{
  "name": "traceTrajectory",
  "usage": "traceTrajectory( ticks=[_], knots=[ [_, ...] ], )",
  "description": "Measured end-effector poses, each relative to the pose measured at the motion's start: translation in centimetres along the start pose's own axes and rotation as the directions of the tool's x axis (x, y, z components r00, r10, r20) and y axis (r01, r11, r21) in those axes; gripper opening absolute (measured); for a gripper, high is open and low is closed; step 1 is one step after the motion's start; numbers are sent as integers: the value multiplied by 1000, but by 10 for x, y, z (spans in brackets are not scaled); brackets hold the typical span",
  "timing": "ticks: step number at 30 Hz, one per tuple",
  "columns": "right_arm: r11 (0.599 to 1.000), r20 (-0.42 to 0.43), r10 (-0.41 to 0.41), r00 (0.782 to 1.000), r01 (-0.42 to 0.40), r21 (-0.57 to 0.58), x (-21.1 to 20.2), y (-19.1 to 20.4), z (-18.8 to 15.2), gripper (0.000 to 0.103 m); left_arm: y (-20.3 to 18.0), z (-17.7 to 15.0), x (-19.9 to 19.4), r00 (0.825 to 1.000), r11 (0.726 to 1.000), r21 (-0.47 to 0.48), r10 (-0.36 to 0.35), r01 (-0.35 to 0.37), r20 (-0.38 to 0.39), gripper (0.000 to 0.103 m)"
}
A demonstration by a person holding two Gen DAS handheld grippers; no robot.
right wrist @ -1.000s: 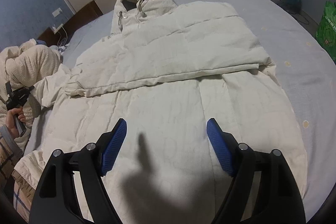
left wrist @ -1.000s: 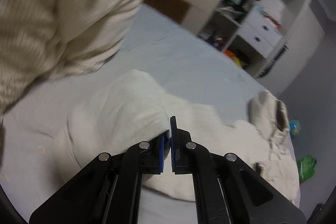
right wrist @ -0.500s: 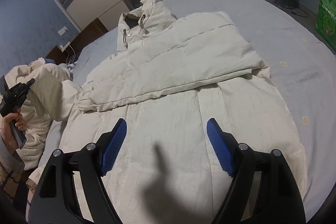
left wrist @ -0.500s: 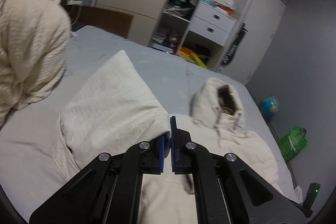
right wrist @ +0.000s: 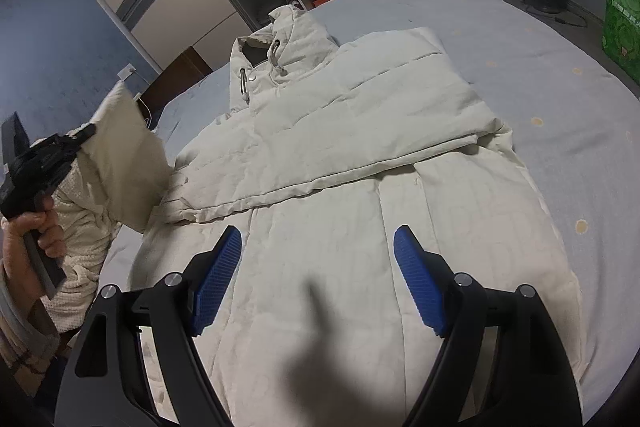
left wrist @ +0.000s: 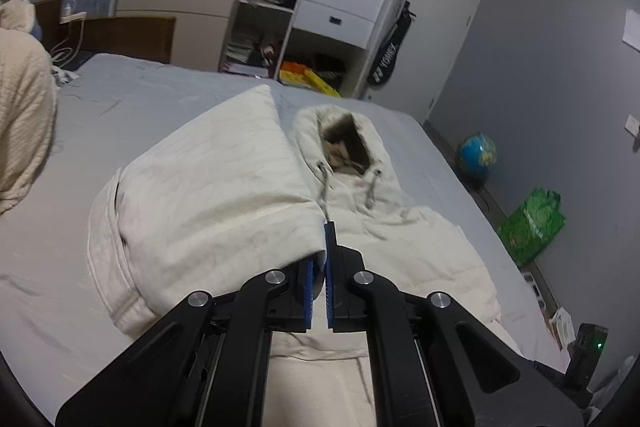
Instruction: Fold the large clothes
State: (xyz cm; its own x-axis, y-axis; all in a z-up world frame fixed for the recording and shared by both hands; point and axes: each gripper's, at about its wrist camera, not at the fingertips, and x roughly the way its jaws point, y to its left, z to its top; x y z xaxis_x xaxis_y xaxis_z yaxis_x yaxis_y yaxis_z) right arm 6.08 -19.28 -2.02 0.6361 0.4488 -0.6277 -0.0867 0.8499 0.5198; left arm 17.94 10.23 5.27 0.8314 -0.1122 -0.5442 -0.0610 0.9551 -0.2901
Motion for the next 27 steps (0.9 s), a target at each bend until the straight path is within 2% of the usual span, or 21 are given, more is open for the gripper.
traceTrajectory(
  ticks=[9, 13, 16, 18, 19, 20, 23, 25, 27],
  knots=[
    [999, 10, 22, 1000, -22, 26, -3, -5, 1, 75, -45, -32, 56, 992, 999, 22, -30, 33, -122, 4],
    [999, 14, 27, 1000, -27, 31, -4, -5, 1, 75, -59, -52, 80, 982, 999, 34, -18, 25, -187, 6],
    [999, 15, 32, 999, -32, 36, -4, -6, 1, 75, -65, -69, 101, 968, 999, 45, 6, 6, -253, 10],
    [999, 15, 33, 999, -33, 38, -4, -7, 1, 75, -66, -78, 110, 958, 999, 46, 4, 9, -286, 17],
    [999, 15, 34, 999, -34, 38, -4, -7, 1, 75, -66, -81, 112, 954, 999, 46, 0, 14, -300, 29],
    [999, 14, 34, 999, -34, 39, -4, -7, 1, 75, -67, -86, 114, 949, 999, 48, -2, 18, -317, 48],
    [999, 14, 32, 999, -33, 39, -4, -7, 1, 75, -73, -98, 108, 951, 997, 71, -7, 30, -310, 65],
    [999, 11, 32, 999, -32, 35, -4, -6, 1, 75, -74, -104, 102, 949, 996, 80, -4, 31, -316, 71],
    [999, 9, 28, 1000, -29, 32, -3, -6, 1, 75, -71, -110, 92, 945, 996, 77, -21, 48, -326, 72]
  ],
)
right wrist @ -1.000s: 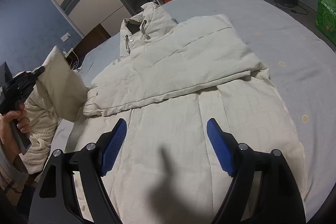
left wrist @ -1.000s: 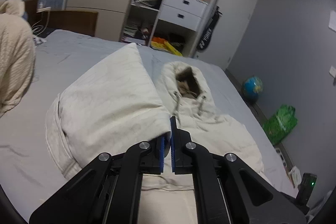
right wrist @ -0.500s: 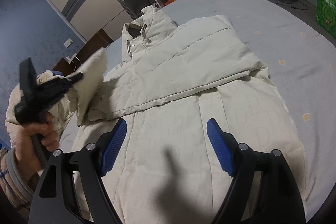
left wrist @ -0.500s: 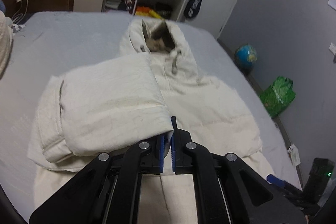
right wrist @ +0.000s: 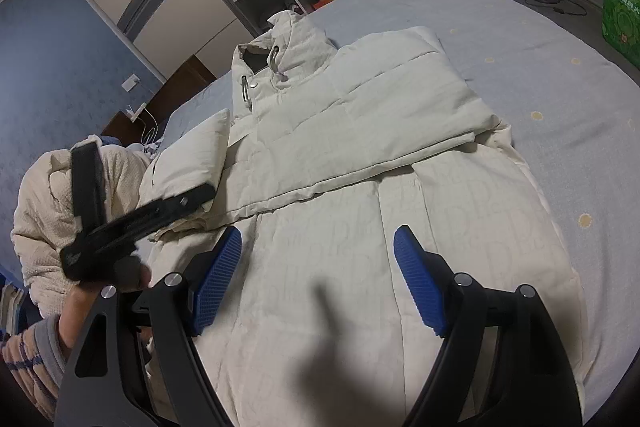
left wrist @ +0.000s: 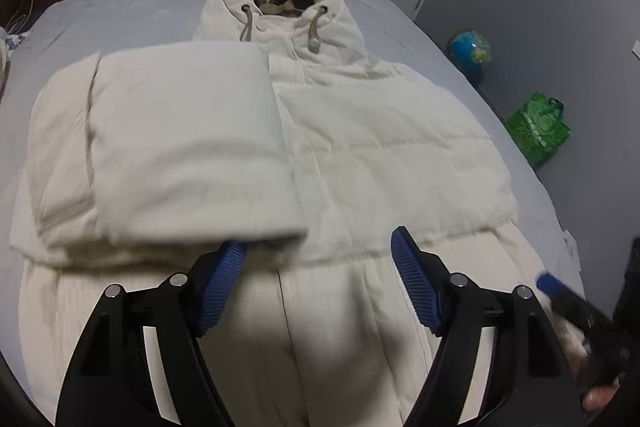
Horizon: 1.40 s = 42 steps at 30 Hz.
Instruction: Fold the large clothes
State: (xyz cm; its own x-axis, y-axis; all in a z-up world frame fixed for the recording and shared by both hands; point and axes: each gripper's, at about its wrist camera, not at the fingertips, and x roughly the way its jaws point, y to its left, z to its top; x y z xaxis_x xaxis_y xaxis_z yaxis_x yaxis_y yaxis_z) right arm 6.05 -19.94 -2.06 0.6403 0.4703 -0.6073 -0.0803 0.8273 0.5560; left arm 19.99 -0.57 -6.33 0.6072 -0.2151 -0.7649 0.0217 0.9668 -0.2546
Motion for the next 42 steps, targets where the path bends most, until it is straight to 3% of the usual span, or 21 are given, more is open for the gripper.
traceTrajectory(
  ticks=[6, 15, 19, 24, 26, 30, 35, 38, 42],
  knots=[
    [1000, -12, -15, 1000, 15, -20, 4, 3, -1, 75, 26, -20, -44, 1000, 1000, 9, -8, 8, 12, 76],
    [989, -67, -89, 994, 80, -125, 16, 22, -7, 75, 112, -25, -111, 983, 972, -199, 150, -127, 102, 77],
    [974, -113, -127, 985, 103, -200, 25, 38, -10, 75, 139, -39, -128, 980, 952, -280, 159, -120, 123, 77],
    [933, -157, -155, 975, 92, -349, 46, 88, -11, 75, 157, -51, -142, 978, 926, -373, 126, -56, 169, 77],
    [905, -156, -165, 974, 86, -417, 57, 116, -8, 75, 166, -56, -147, 972, 906, -422, 127, -32, 199, 85],
    [828, -148, -178, 973, 67, -556, 84, 174, -5, 75, 185, -65, -150, 966, 852, -523, 108, 32, 235, 85],
    [705, -123, -228, 966, 77, -705, 122, 230, -11, 75, 193, -67, -153, 959, 830, -552, 89, 77, 267, 89],
    [651, -115, -271, 956, 94, -754, 146, 248, -15, 75, 199, -70, -155, 953, 818, -568, 92, 93, 288, 92],
    [565, -62, -321, 945, 138, -813, 168, 270, -25, 75, 217, -79, -158, 942, 752, -651, 134, 105, 306, 94]
  ],
)
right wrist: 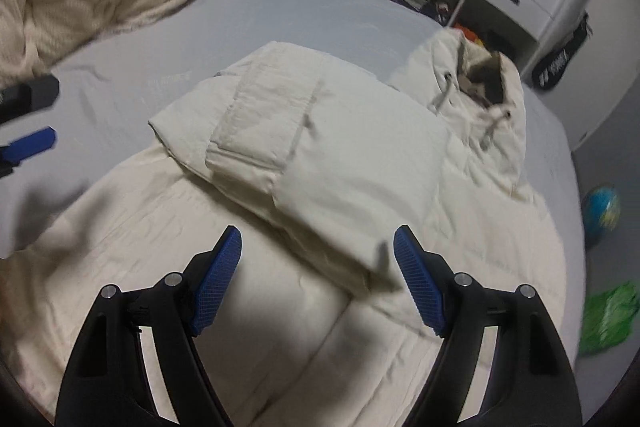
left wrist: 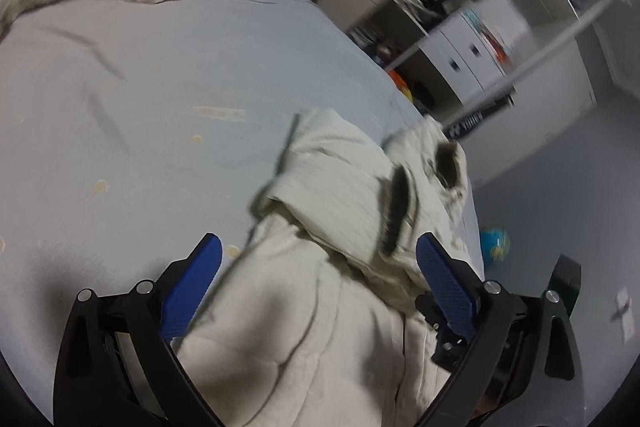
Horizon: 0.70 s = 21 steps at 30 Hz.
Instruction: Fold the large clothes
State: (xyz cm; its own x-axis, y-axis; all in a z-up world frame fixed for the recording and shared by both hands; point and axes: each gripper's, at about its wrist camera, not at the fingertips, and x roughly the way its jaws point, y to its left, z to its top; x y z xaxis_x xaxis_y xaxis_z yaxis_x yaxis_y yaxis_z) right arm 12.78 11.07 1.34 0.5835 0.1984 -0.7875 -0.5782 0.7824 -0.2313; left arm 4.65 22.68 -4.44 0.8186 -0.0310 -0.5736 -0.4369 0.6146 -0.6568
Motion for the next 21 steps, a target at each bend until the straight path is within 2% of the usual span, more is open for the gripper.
traceTrajectory(
  ticks=[6, 11, 12, 13, 14, 15, 16, 18, 21],
  knots=[
    [996, -8, -46, 999, 46, -76, 19, 24, 20, 75, 20, 7, -1, 996, 992, -97, 81, -78, 33, 96],
    [989, -26, -91, 995, 87, -116, 36, 35, 29, 74, 23, 9, 1, 996, 989, -124, 86, -82, 29, 96],
    [990, -25, -90, 996, 86, -114, 38, 33, 30, 70, 24, 9, 1, 996, 988, -129, 85, -81, 29, 96],
    [990, -23, -86, 996, 83, -110, 38, 32, 31, 59, 24, 10, 1, 996, 988, -133, 85, -81, 30, 96],
    [992, -17, -84, 996, 81, -100, 38, 29, 33, 54, 25, 10, 1, 996, 988, -135, 84, -79, 29, 96],
    [995, -10, -68, 998, 67, -78, 35, 25, 34, 41, 26, 10, 1, 996, 988, -137, 81, -76, 30, 96],
    [999, 3, -34, 999, 34, -24, 31, 15, 36, 34, 25, 10, 1, 996, 988, -134, 84, -79, 30, 96],
    [998, 26, 2, 1000, -4, 63, 22, -4, 39, 26, 25, 10, 1, 996, 988, -123, 91, -87, 24, 96],
    [978, 83, 24, 996, -41, 207, 4, -42, 37, 22, 21, 9, 2, 995, 991, -101, 96, -93, 24, 96]
  ],
)
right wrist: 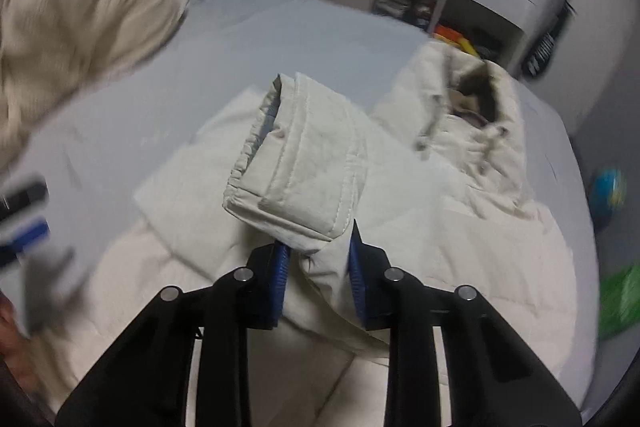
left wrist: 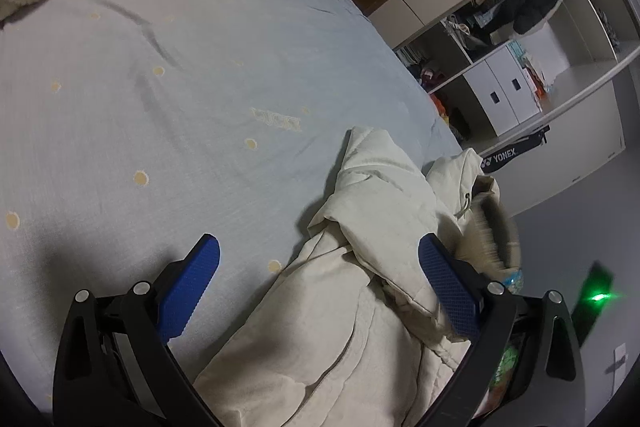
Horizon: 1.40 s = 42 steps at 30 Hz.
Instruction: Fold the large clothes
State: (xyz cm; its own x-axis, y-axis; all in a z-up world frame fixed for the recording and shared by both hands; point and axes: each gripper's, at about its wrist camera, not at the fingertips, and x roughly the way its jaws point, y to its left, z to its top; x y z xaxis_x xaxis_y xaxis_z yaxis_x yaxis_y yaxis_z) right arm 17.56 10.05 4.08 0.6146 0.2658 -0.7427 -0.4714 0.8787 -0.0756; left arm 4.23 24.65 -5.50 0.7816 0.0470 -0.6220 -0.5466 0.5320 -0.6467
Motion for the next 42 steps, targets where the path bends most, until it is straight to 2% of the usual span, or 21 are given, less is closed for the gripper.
traceTrajectory(
  ticks=[3, 5, 11, 15, 20, 21, 26, 28, 31, 32, 33, 36, 40, 42],
  knots=[
    [989, 46, 12, 999, -18, 144, -19, -41, 1, 21, -2, -1, -1, 1000, 1000, 16, 1, -1, 2, 96],
    [966, 76, 15, 997, -34, 255, -31, -72, -4, 21, -2, -1, -1, 1000, 1000, 17, 4, -4, 3, 96],
    [823, 91, 4, 996, -55, 565, -44, -164, -51, 19, -6, -2, 1, 1000, 999, 41, 19, -19, -1, 96],
    [753, 66, 23, 998, -61, 655, -37, -191, -81, 18, -8, -2, 3, 1000, 998, 59, 26, -25, -3, 96],
    [631, 48, 75, 996, -85, 771, -19, -208, -125, 16, -11, -3, 3, 999, 997, 73, 35, -35, -3, 96],
    [617, 50, 81, 995, -89, 782, -17, -210, -130, 16, -11, -4, 3, 999, 996, 78, 37, -36, -3, 96],
    [471, 82, 129, 988, -134, 872, -7, -220, -164, 15, -13, -3, 5, 999, 994, 98, 45, -44, -5, 96],
    [438, 84, 148, 985, -141, 888, -3, -225, -171, 16, -14, -3, 6, 999, 993, 106, 49, -48, -6, 96],
    [434, 91, 158, 983, -152, 888, -4, -228, -175, 16, -14, -3, 7, 999, 992, 115, 52, -51, -8, 96],
    [432, 93, 163, 982, -156, 888, -4, -229, -177, 18, -15, -4, 7, 998, 991, 120, 55, -53, -7, 96],
    [425, 96, 171, 981, -162, 890, -5, -232, -180, 25, -15, -4, 7, 998, 991, 124, 55, -53, -7, 96],
    [404, 114, 164, 980, -172, 898, -15, -240, -189, 27, -17, -4, 7, 998, 989, 136, 58, -57, -6, 96],
    [436, 132, 143, 981, -183, 881, -35, -250, -200, 28, -20, -6, 8, 998, 986, 154, 66, -64, -9, 96],
    [476, 121, 134, 984, -171, 862, -47, -255, -207, 28, -22, -7, 7, 998, 984, 165, 70, -67, -8, 96]
  ],
)
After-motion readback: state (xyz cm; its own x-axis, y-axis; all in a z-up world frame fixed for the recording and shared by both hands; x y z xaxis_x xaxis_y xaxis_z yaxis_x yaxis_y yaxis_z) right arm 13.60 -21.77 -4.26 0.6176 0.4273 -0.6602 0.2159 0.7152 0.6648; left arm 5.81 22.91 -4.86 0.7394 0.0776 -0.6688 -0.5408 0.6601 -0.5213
